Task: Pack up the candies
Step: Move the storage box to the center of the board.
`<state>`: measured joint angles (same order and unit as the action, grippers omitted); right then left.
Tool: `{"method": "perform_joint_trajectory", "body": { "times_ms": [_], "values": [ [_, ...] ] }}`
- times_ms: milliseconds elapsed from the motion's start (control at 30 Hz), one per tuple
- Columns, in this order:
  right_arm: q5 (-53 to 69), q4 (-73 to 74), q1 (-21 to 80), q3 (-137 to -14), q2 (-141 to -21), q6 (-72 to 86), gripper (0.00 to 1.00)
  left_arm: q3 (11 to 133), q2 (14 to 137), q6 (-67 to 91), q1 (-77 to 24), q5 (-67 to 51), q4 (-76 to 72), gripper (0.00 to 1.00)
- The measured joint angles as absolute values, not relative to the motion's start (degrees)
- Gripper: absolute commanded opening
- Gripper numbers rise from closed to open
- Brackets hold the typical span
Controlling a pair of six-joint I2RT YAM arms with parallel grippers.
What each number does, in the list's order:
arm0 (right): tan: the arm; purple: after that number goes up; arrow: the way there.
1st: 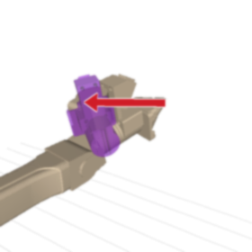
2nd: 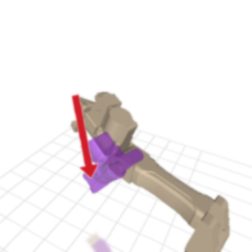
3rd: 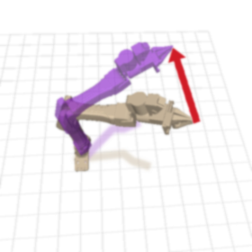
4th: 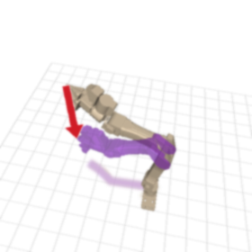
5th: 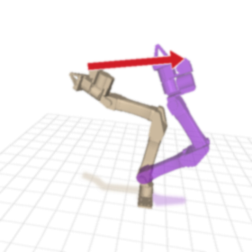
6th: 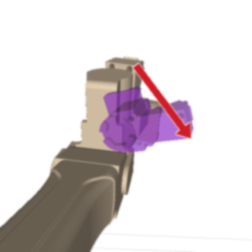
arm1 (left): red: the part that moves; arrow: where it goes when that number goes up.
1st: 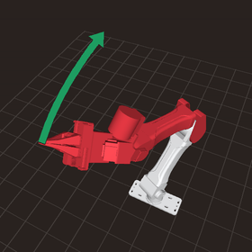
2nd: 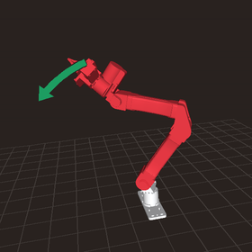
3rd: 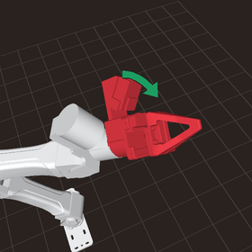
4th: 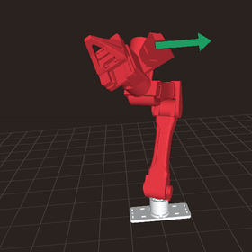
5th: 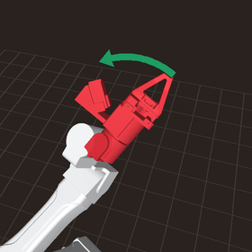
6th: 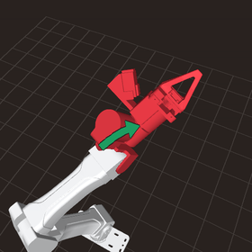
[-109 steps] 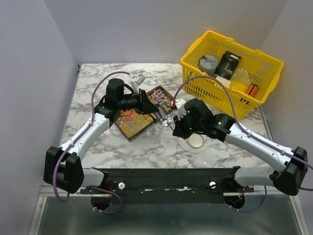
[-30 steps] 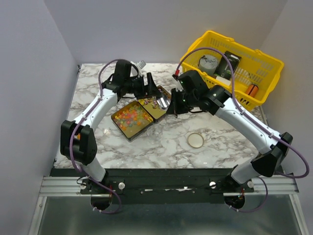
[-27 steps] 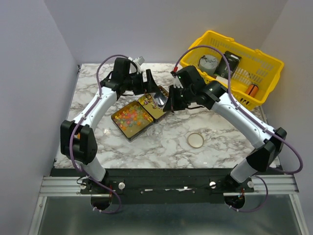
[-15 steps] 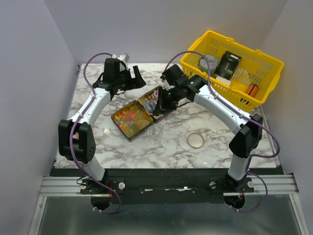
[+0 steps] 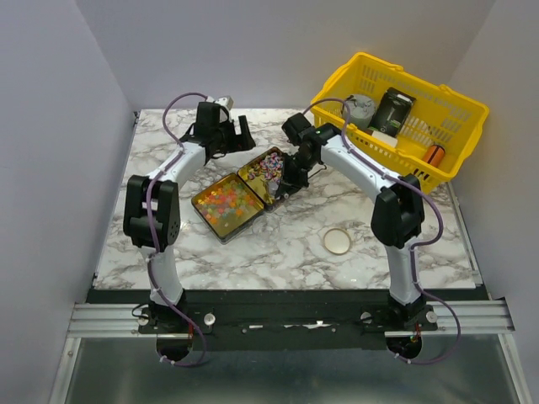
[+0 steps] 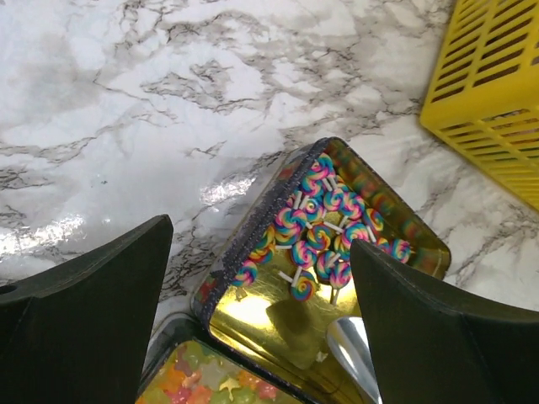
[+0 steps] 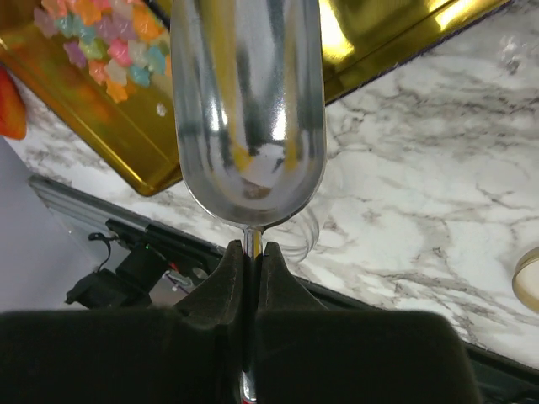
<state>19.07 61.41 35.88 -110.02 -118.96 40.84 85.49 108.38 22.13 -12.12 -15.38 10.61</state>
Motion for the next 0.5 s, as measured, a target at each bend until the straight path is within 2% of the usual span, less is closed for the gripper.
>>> {"method": "perform_joint_trajectory", "body": {
  "times_ms": [333, 433, 500],
  "values": [
    [21.1, 62.08, 33.47, -113.54, -124.33, 37.89, 0.01, 92.05, 118.78, 21.67, -13.06, -15.44, 10.81, 0.97],
    [22.94, 62.28, 33.47, -113.65, -124.75, 36.77, 0.01, 94.74, 121.03, 21.45, -13.61, -15.49, 10.92, 0.94],
    [23.81, 62.46, 33.47, -113.65, -124.84, 36.03, 0.01, 97.27, 123.2, 21.02, -14.15, -15.73, 11.62, 0.89]
  ]
}}
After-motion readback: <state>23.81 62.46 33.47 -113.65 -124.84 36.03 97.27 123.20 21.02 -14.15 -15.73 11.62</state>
